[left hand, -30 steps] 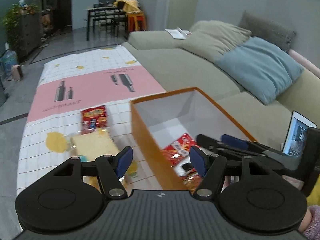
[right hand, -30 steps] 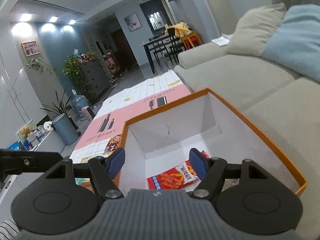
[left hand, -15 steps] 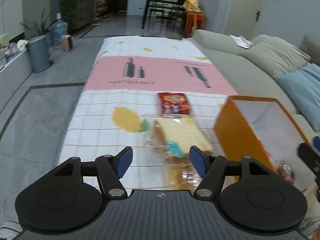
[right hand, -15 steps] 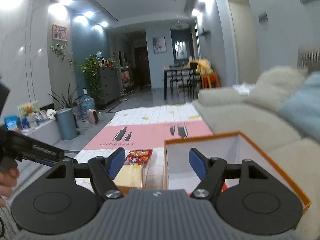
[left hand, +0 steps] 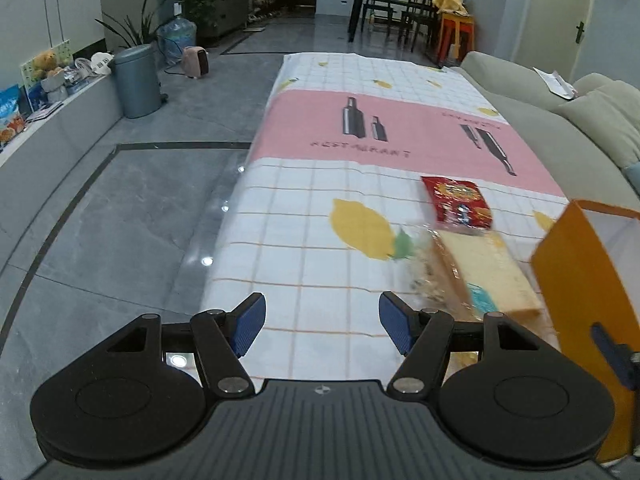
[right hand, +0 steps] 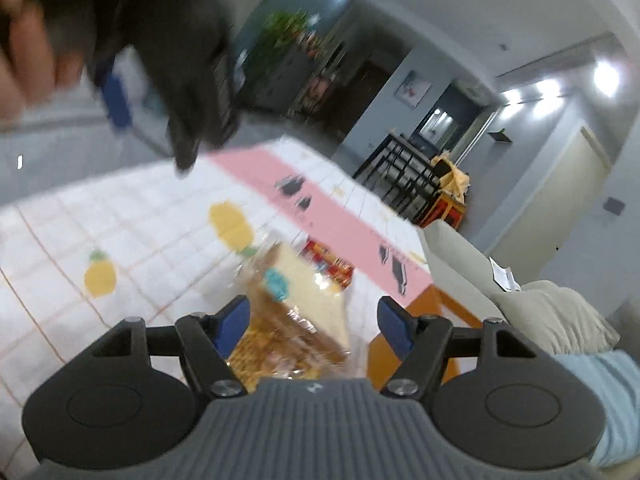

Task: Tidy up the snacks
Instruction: 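Grasp the clear-bagged bread slices with the right tool, then grasp the waffle pack with left tool while right tool lifts the bread toward the box, then lower the bread into the box and open right tool while left tool lifts the waffle pack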

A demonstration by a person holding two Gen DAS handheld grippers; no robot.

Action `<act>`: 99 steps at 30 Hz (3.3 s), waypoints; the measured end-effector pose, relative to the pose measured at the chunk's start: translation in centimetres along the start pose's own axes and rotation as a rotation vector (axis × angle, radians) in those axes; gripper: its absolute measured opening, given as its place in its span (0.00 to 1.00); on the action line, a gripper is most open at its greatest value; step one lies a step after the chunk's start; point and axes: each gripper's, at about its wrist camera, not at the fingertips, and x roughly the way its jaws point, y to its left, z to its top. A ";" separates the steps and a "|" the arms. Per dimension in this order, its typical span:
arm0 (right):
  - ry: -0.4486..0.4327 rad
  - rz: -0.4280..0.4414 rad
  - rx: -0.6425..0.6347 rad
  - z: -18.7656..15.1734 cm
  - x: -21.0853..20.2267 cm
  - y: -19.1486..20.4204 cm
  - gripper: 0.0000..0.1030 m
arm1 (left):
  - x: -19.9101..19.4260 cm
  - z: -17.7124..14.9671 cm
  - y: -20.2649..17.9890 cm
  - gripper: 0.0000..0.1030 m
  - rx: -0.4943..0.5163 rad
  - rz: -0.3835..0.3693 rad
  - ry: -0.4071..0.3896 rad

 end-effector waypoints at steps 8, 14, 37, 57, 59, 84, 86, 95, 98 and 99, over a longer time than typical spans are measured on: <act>0.160 -0.030 -0.140 2.3 6.6 5.5 0.66 | 2.2 0.8 2.5 0.75 -0.070 -0.029 0.054; 0.241 -0.126 -0.213 2.8 10.7 6.8 0.43 | 2.4 1.1 3.5 0.75 -0.095 -0.052 0.048; 0.290 0.231 0.894 0.2 1.8 -13.0 0.24 | 2.4 1.2 3.3 0.75 -0.149 -0.165 0.097; 0.349 0.261 0.863 -3.6 5.3 -10.7 0.22 | 1.9 -0.5 -1.2 0.80 0.057 -0.328 0.098; 0.344 0.264 0.848 -3.5 5.0 -10.9 0.22 | 1.6 -0.8 -2.4 0.81 0.101 -0.408 0.086; 0.176 0.244 0.970 -4.1 0.6 -17.6 0.21 | 6.7 -5.2 -14.9 0.99 0.373 -0.219 0.305; 0.161 0.260 1.014 -4.4 0.5 -18.5 0.21 | 6.9 -6.2 -15.8 1.00 0.480 -0.188 0.299; 0.128 0.285 1.055 -4.5 -0.2 -19.5 0.21 | 6.7 -6.0 -14.9 0.91 0.397 -0.201 0.324; 0.110 0.289 1.065 -4.4 -0.6 -20.0 0.21 | 6.1 -5.7 -14.1 0.89 0.337 -0.233 0.319; 0.102 0.292 1.073 -4.4 -0.7 -20.2 0.21 | 6.0 -5.5 -13.6 0.88 0.294 -0.260 0.326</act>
